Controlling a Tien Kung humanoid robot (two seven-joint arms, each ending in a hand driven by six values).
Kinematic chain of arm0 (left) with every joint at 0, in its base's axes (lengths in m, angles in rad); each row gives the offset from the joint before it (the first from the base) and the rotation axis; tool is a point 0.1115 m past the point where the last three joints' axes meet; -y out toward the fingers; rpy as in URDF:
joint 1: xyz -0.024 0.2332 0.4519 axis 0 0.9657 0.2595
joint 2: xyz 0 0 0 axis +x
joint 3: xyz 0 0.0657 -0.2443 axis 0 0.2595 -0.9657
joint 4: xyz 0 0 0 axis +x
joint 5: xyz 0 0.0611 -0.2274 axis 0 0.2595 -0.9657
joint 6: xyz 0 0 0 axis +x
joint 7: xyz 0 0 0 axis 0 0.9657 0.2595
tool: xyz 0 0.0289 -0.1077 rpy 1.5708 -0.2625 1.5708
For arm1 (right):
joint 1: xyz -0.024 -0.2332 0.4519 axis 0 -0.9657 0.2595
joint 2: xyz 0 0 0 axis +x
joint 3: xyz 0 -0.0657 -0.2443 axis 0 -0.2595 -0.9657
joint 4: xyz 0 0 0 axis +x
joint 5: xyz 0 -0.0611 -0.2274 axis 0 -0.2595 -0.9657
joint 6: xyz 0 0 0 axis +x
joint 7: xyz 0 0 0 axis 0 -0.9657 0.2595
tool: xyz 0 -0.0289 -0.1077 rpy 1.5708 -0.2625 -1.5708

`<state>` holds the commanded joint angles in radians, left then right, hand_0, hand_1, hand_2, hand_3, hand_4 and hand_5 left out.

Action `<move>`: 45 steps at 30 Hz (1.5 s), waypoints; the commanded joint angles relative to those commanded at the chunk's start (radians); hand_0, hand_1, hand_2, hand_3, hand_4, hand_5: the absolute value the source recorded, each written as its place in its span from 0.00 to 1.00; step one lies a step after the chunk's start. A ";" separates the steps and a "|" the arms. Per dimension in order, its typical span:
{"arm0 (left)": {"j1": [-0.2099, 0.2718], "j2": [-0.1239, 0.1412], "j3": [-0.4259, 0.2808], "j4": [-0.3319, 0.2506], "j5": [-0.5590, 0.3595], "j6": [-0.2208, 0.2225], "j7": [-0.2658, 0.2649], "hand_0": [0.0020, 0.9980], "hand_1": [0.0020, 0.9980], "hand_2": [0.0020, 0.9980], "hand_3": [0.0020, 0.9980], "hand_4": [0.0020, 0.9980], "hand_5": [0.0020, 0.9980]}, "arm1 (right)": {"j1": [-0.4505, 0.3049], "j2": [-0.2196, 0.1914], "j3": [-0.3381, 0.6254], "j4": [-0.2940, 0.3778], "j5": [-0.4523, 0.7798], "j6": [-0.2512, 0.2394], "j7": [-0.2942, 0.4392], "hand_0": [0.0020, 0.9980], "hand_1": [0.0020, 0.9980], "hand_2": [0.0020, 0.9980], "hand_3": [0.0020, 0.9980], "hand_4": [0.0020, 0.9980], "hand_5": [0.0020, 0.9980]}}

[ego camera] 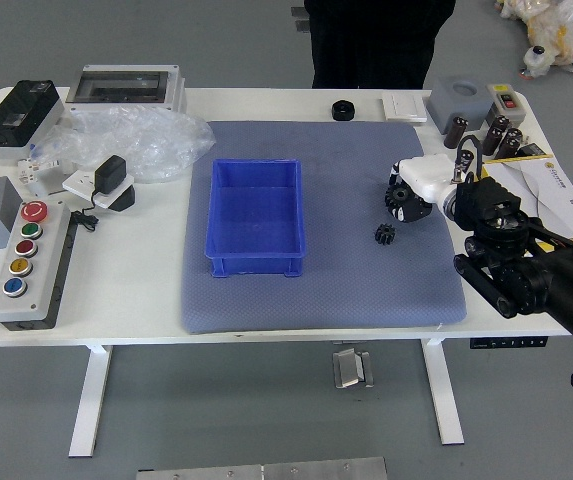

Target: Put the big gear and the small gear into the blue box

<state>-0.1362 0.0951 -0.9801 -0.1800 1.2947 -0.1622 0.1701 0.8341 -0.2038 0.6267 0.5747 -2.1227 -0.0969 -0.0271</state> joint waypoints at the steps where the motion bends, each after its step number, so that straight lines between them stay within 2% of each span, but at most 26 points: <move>1: 0.000 0.000 0.000 0.000 0.000 0.000 0.000 0.85 0.82 0.79 0.82 0.67 0.31 | 0.000 -0.002 0.003 0.002 0.000 -0.001 0.000 0.56 0.43 0.48 0.61 0.60 0.23; 6: 0.002 0.000 -0.002 0.000 -0.001 0.000 0.000 0.85 0.82 0.79 0.82 0.67 0.31 | 0.001 -0.016 0.019 0.024 -0.003 -0.004 -0.006 0.56 0.42 0.48 0.61 0.61 0.22; 10: 0.003 0.001 -0.003 0.000 0.000 0.000 0.000 0.85 0.82 0.79 0.82 0.67 0.31 | 0.001 -0.034 0.041 0.066 -0.013 -0.003 -0.016 0.56 0.42 0.47 0.61 0.61 0.22; 19: 0.009 0.007 -0.007 0.000 -0.002 0.000 0.000 0.85 0.82 0.79 0.82 0.67 0.31 | -0.014 -0.093 0.114 0.249 -0.061 0.006 -0.059 0.57 0.42 0.47 0.61 0.61 0.22; 24: 0.013 0.009 -0.011 0.000 0.002 -0.002 -0.001 0.85 0.82 0.79 0.82 0.67 0.31 | -0.023 -0.101 0.142 0.367 -0.091 0.015 -0.086 0.57 0.43 0.47 0.61 0.62 0.21; 28: 0.013 0.009 -0.015 0.000 0.009 -0.004 -0.001 0.85 0.82 0.79 0.82 0.67 0.31 | -0.024 -0.074 0.135 0.465 -0.109 0.023 -0.103 0.57 0.43 0.47 0.61 0.62 0.21; 33: 0.015 0.009 -0.014 0.000 0.016 -0.007 0.001 0.85 0.82 0.79 0.82 0.67 0.31 | -0.019 -0.007 0.101 0.562 -0.119 0.031 -0.116 0.57 0.43 0.47 0.61 0.62 0.21; 41: 0.021 0.007 -0.011 0.000 0.026 -0.010 0.003 0.85 0.82 0.79 0.82 0.67 0.31 | -0.024 0.116 0.047 0.556 -0.111 0.022 -0.123 0.57 0.43 0.47 0.61 0.61 0.21; 45: 0.019 0.003 -0.012 0.000 0.030 -0.012 0.003 0.85 0.82 0.79 0.82 0.67 0.31 | -0.035 0.143 0.029 0.541 -0.101 0.021 -0.122 0.57 0.43 0.47 0.61 0.61 0.21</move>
<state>-0.1170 0.0986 -0.9920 -0.1800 1.3247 -0.1740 0.1730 0.7993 -0.0610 0.6561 1.1161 -2.2241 -0.0755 -0.1495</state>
